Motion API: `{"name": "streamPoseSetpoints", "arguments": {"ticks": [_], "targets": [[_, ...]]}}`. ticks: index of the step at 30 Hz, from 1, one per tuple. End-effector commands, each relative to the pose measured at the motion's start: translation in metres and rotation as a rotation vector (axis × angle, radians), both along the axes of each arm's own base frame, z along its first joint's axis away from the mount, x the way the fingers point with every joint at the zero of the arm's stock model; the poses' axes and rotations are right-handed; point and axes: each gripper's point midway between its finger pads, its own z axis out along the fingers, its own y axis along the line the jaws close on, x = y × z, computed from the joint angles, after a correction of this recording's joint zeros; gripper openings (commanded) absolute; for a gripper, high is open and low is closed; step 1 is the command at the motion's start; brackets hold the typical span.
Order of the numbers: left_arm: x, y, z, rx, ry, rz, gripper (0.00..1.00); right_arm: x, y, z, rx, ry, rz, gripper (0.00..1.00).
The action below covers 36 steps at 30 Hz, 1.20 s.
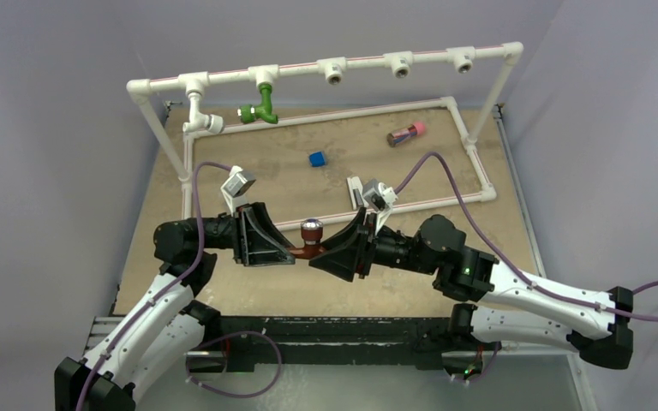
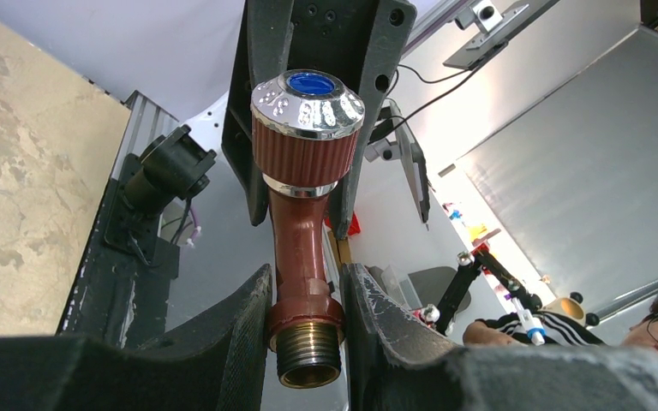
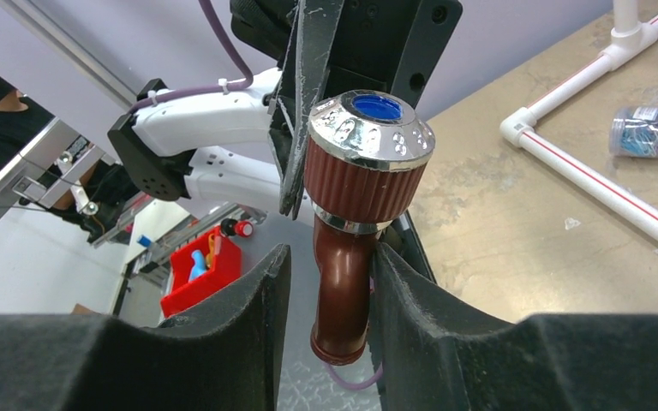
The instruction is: Install the water faucets
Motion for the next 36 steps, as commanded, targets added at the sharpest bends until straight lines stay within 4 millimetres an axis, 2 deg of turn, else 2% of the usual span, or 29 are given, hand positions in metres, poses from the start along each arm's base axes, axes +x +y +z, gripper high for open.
{"name": "streamPoseSetpoints", "arguments": {"ticks": [1, 3, 5, 6, 15, 17, 20, 25, 30, 32, 36], "targets": [[-0.004, 0.002, 0.011, -0.037, -0.055, 0.009, 0.0, -0.005, -0.001, 0.029, 0.077, -0.029, 0.021, 0.4], [-0.004, 0.002, 0.011, -0.037, -0.056, 0.009, 0.0, -0.005, -0.002, 0.031, 0.083, -0.031, 0.021, 0.38], [-0.004, 0.002, 0.011, -0.035, -0.057, 0.008, 0.0, -0.005, -0.002, 0.031, 0.085, -0.032, 0.022, 0.25], [-0.004, 0.002, 0.01, -0.034, -0.056, 0.007, 0.0, -0.005, -0.002, 0.032, 0.085, -0.032, 0.022, 0.0], [0.002, -0.001, 0.001, -0.01, -0.021, 0.021, 0.0, 0.003, -0.006, 0.033, 0.091, -0.031, -0.031, 0.0], [0.005, -0.001, 0.0, 0.001, -0.014, 0.034, 0.08, 0.005, -0.009, 0.033, 0.088, -0.03, -0.048, 0.0], [0.008, -0.002, -0.001, 0.019, -0.006, 0.05, 0.27, 0.008, -0.012, 0.031, 0.083, -0.025, -0.07, 0.0], [0.02, -0.005, 0.001, 0.069, -0.001, 0.12, 0.48, 0.018, -0.021, 0.032, 0.059, -0.03, -0.143, 0.0], [0.038, -0.007, 0.006, 0.154, -0.019, 0.202, 0.57, 0.034, -0.041, 0.038, 0.025, -0.052, -0.265, 0.0], [0.045, -0.008, 0.008, 0.181, -0.031, 0.225, 0.61, 0.046, -0.053, 0.042, 0.003, -0.068, -0.348, 0.0], [0.063, -0.008, 0.024, 0.22, -0.101, 0.303, 0.63, 0.073, -0.079, 0.046, -0.086, -0.104, -0.531, 0.0]]}}
